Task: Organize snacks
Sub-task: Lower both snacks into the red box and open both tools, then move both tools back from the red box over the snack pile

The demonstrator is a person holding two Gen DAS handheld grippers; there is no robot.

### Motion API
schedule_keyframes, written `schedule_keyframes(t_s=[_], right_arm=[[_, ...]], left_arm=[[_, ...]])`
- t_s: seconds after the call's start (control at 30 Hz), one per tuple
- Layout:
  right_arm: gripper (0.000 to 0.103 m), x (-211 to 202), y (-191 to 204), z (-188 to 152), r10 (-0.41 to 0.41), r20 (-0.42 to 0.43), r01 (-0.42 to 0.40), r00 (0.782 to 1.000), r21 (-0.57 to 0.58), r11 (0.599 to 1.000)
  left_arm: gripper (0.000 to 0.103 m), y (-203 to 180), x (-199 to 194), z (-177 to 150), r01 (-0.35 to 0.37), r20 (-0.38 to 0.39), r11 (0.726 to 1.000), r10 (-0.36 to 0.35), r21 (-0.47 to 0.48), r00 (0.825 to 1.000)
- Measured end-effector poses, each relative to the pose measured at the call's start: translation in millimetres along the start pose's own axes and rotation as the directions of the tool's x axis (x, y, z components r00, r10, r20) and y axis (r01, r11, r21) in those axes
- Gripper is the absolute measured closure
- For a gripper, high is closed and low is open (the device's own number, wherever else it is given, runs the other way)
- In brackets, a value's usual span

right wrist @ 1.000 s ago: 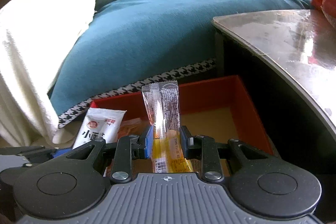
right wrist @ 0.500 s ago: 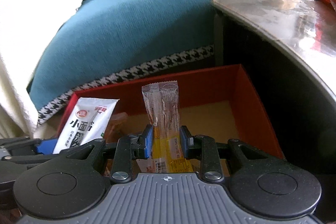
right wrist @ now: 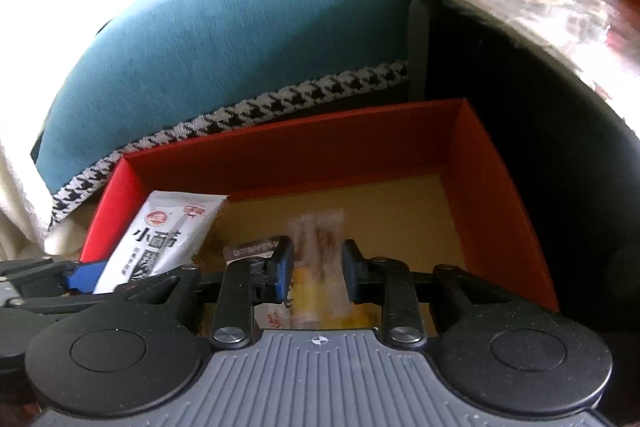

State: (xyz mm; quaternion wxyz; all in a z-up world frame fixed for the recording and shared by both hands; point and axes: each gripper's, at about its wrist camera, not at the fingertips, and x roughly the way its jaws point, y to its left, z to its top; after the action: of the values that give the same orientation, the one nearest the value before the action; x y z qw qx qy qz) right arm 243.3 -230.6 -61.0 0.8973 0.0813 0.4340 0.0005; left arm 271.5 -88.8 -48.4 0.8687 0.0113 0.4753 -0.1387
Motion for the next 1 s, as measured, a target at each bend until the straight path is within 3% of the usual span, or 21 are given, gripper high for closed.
schedule_keyframes(t_s=[0.2, 0.43, 1.0], right_arm=[[0.065, 2.2, 2.1, -0.7, 0.007, -0.015, -0.007, 1.000, -0.007, 1.000], [0.059, -2.7, 0.1, -1.4, -0.005, -0.006, 0.005, 1.000, -0.004, 1.000], [0.042, -15.7, -2.2, -2.9, -0.017, 0.036, 0.017, 0.999, 0.003, 1.000]], left_arm=[[0.063, -4.2, 0.0, 0.0, 0.003, 0.002, 1.000, -0.003, 0.013, 1.000], [0.049, -2.4, -4.5, 2.5, -0.013, 0.020, 1.000, 0.013, 0.003, 1.000], [0.043, 2.7, -21.5, 5.8, -0.014, 0.053, 1.000, 0.014, -0.003, 0.999]])
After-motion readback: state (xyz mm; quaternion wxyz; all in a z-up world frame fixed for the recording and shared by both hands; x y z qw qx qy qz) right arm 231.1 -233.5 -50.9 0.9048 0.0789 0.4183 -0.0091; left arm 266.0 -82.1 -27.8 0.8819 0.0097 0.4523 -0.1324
